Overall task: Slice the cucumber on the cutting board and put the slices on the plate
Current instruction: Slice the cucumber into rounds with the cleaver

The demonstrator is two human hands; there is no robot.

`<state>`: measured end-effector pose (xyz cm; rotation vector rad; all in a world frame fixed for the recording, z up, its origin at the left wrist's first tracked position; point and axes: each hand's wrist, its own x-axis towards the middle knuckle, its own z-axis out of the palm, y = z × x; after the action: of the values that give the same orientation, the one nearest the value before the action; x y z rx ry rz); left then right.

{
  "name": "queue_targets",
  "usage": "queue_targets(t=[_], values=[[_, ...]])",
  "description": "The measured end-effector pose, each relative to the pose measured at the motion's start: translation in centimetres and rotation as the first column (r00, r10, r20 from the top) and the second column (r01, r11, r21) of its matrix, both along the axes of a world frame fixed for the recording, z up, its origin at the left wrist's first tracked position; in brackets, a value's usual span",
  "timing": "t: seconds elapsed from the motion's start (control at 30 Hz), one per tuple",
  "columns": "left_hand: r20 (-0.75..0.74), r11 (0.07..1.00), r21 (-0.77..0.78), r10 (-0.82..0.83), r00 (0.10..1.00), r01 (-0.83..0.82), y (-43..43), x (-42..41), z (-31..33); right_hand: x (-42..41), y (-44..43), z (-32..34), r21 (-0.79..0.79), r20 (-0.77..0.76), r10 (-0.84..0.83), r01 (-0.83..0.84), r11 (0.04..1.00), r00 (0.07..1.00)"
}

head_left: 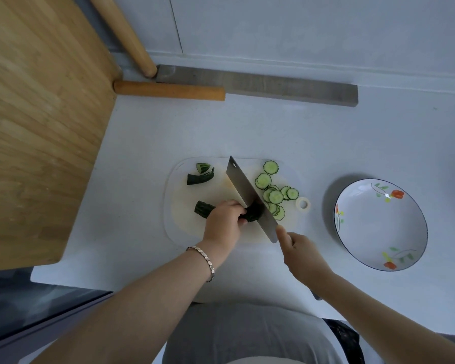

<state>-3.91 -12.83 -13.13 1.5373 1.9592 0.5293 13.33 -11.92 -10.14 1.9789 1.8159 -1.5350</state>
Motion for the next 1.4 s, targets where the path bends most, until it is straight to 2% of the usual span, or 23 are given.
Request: queue_targets(t=[0.17,0.23,0.3,0.33,0.4,0.47,0.53,0.57,0.6,0.63,0.7,0.9,1.0,1.13,1.23,1.3,1.33,1.4], values=[[0.004,0.999,0.013,-0.036,0.999,0.036,-0.1,-0.3,0.3,0.3,0.2,-0.5,-0.038,-0.064,-0.091,0.089,0.995,0.994],[-0.08,0.981,0.179,-0.061,0.995,0.075,-0.2,-0.6,0.8,0.8,1.0,0.2,-0.015,-0.061,-0.09,0.09,0.996,0.994],[-0.176,0.881,0.469,0.021,0.984,0.064,0.1,-0.7,1.9,1.8,1.8,1.2,0.1,-0.008,-0.01,0.01,0.995,1.0],[-0.163,0.82,0.57,0.053,0.985,0.05,0.4,-0.6,2.8,2.3,2.3,1.8,0.171,0.048,0.042,-0.049,0.984,0.998],[-0.116,0.757,0.65,0.014,0.993,0.065,1.6,-0.5,4.9,3.2,3.3,2.6,0.259,0.169,0.121,-0.162,0.952,0.978],[-0.116,0.83,0.522,-0.157,0.981,0.195,3.4,-0.7,6.7,3.6,4.1,3.4,0.277,0.304,0.216,-0.303,0.912,0.928],[-0.092,0.914,0.161,-0.362,0.928,0.373,5.2,-0.8,7.5,3.5,4.8,4.0,0.256,0.41,0.325,-0.449,0.856,0.852],[-0.082,0.898,-0.037,-0.441,0.894,0.439,5.9,-0.8,7.5,3.4,5.0,4.3,0.237,0.452,0.376,-0.515,0.824,0.809],[-0.087,0.842,-0.204,-0.523,0.848,0.499,6.5,-0.8,7.3,3.3,5.2,4.6,0.226,0.488,0.418,-0.573,0.788,0.766],[-0.095,0.774,-0.323,-0.599,0.795,0.544,7.0,-0.7,7.0,3.3,5.3,4.7,0.223,0.517,0.449,-0.621,0.751,0.729],[-0.071,0.678,-0.441,-0.679,0.731,0.587,7.6,-0.3,5.9,3.2,5.4,4.6,0.225,0.561,0.484,-0.686,0.692,0.672],[-0.054,0.645,-0.512,-0.683,0.728,0.567,9.4,0.7,3.2,3.6,6.1,3.4,0.247,0.567,0.548,-0.761,0.599,0.615],[-0.083,0.675,-0.51,-0.657,0.75,0.534,10.5,1.0,2.3,3.7,6.3,3.4,0.245,0.577,0.552,-0.772,0.586,0.602],[-0.17,0.705,-0.523,-0.637,0.752,0.479,11.2,0.6,1.4,3.9,6.0,4.4,0.236,0.596,0.589,-0.82,0.522,0.546],[-0.229,0.762,-0.466,-0.594,0.771,0.449,11.5,0.3,1.7,4.0,5.9,5.3,0.205,0.607,0.603,-0.835,0.511,0.518],[-0.147,0.787,-0.364,-0.576,0.804,0.498,11.4,0.9,2.9,4.1,6.1,5.7,0.199,0.61,0.605,-0.838,0.508,0.511],[-0.072,0.771,-0.32,-0.6,0.797,0.551,11.2,1.5,3.5,4.1,6.2,5.8,0.199,0.612,0.603,-0.838,0.508,0.511],[0.006,0.684,-0.305,-0.695,0.719,0.663,10.5,2.7,4.4,3.9,6.4,6.2,0.202,0.615,0.596,-0.833,0.515,0.517]])
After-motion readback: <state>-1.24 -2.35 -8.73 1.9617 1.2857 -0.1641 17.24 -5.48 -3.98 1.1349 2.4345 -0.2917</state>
